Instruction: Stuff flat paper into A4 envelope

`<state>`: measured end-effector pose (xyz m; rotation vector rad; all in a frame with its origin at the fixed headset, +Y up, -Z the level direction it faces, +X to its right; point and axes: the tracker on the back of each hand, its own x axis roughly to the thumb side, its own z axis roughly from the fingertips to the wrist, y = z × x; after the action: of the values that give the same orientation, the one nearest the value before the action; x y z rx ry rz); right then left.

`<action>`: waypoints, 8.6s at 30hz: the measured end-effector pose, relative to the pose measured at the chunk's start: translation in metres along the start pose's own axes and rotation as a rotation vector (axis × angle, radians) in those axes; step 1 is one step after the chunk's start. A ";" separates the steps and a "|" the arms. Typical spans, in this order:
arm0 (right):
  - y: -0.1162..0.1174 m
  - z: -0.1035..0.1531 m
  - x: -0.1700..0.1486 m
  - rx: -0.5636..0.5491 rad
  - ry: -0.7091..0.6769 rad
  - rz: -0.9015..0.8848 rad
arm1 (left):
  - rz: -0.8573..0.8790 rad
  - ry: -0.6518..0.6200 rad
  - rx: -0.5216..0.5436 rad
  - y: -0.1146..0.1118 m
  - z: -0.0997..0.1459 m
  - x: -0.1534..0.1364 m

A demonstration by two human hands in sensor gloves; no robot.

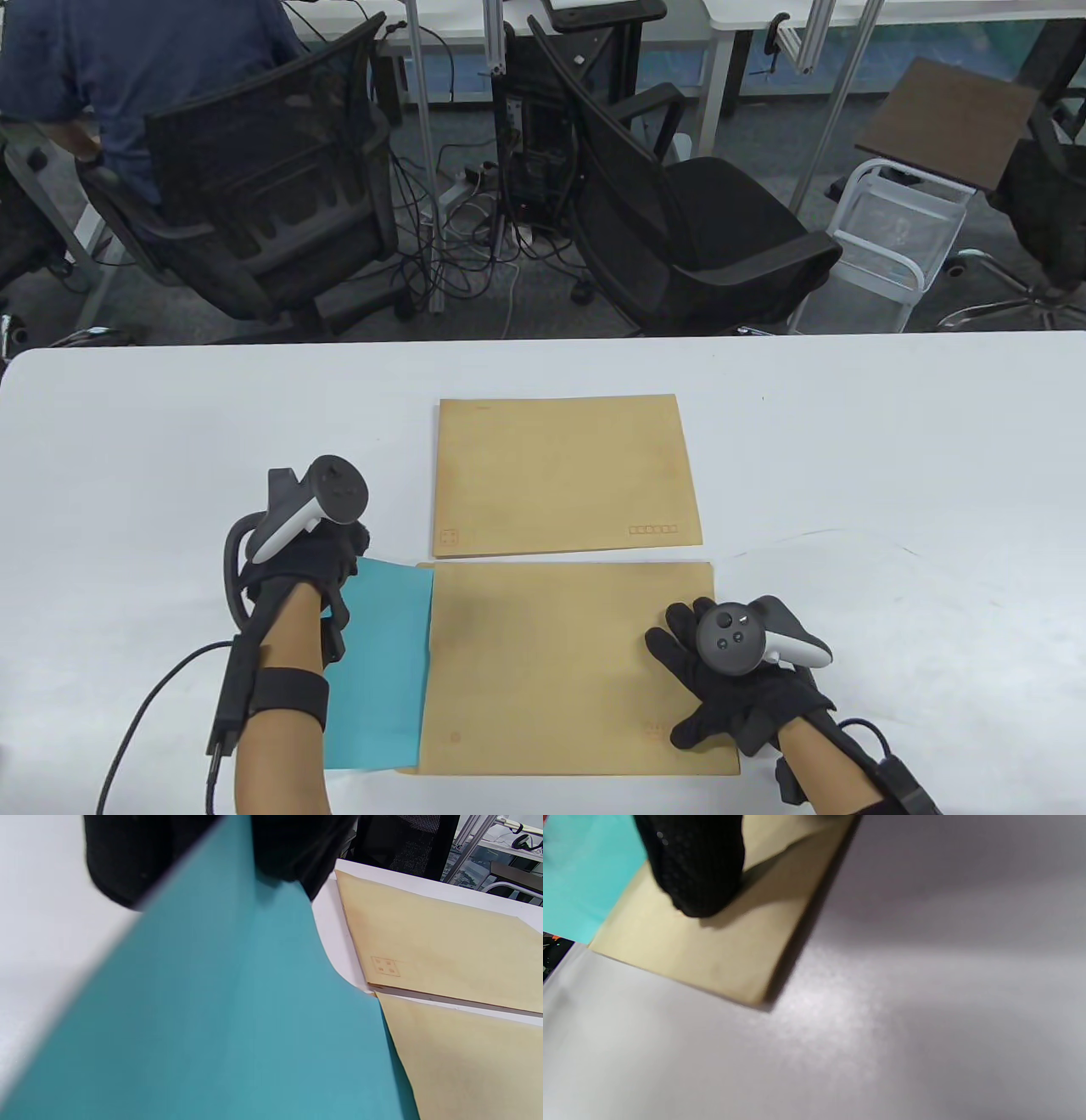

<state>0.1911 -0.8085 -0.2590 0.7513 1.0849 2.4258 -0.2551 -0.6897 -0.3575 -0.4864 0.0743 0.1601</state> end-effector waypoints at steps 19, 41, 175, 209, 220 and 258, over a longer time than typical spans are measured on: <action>0.000 0.000 0.000 0.001 -0.002 -0.004 | 0.087 -0.027 0.008 -0.010 -0.002 0.002; -0.001 0.000 -0.001 -0.006 -0.005 -0.009 | 0.191 -0.035 0.054 -0.023 -0.002 -0.008; -0.004 0.002 -0.007 -0.008 -0.041 -0.090 | -0.308 -0.065 -0.284 -0.114 0.040 0.073; -0.003 0.001 -0.006 -0.009 -0.030 -0.068 | 0.153 0.095 0.047 -0.115 0.075 0.036; -0.022 0.025 0.007 -0.142 -0.138 -0.127 | 0.225 -0.094 0.510 -0.043 0.141 0.033; -0.170 0.071 0.172 -0.778 -0.703 -0.530 | 0.229 -0.680 0.632 0.094 0.228 0.102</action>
<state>0.1190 -0.5693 -0.2957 0.7946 0.0197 1.6792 -0.1633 -0.4871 -0.2109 0.2257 -0.4767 0.4997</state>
